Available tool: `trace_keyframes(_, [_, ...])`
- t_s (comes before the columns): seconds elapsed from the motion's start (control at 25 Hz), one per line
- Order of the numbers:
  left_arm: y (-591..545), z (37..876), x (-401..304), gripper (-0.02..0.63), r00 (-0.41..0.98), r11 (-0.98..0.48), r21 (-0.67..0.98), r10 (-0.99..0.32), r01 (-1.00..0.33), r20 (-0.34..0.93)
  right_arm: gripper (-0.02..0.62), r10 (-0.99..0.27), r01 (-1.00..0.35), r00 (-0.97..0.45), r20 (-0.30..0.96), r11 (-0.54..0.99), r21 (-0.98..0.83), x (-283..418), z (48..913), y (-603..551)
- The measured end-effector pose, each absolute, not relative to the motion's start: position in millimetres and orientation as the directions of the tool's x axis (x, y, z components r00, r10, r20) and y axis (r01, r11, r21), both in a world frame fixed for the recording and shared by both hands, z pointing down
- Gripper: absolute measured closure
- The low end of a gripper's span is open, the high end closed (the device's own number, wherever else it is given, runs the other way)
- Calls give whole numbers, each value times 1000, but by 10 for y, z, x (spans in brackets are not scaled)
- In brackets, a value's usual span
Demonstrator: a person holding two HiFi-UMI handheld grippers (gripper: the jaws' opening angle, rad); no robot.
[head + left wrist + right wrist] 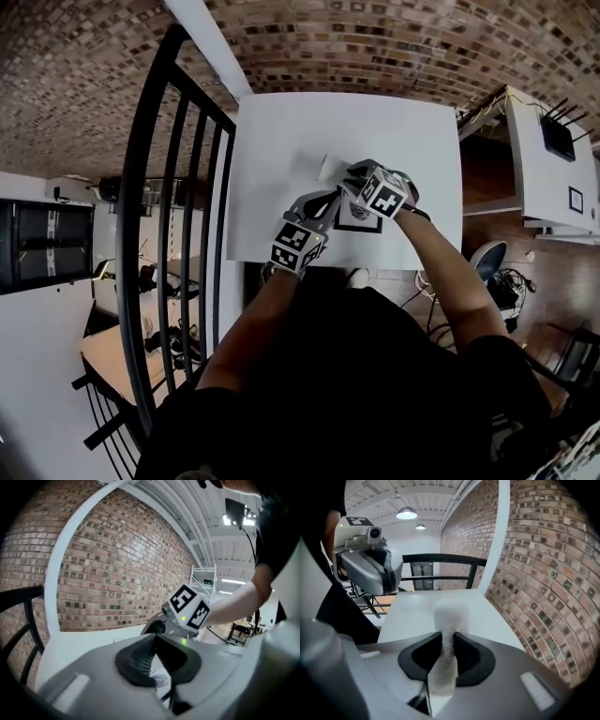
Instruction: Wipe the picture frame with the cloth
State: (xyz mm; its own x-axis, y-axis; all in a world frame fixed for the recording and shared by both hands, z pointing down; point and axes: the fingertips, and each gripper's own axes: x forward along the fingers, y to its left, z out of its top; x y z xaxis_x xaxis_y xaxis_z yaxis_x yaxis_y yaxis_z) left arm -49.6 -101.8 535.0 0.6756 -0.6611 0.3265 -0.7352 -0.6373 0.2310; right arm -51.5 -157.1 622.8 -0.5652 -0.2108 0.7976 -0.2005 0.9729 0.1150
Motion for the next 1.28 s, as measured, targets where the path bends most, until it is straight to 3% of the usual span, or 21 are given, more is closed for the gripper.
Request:
trace_keyframes(0.28, [-1132, 5722, -572, 604, 644, -579, 287, -648, -763, 406, 515, -175, -56, -451, 875, 984, 168, -580, 6762, -1742])
trace_keyframes(0.6, [-1098, 5824, -573, 604, 634, -558, 305, -644, -772, 427, 515, -165, -19, -366, 916, 985, 170, -651, 7109, -1999])
trace_keyframes(1.28, [-1060, 5920, -813, 604, 606, -526, 303, -656, -795, 450, 514, 18, 35, -363, 932, 999, -6, -703, 7332, -1049])
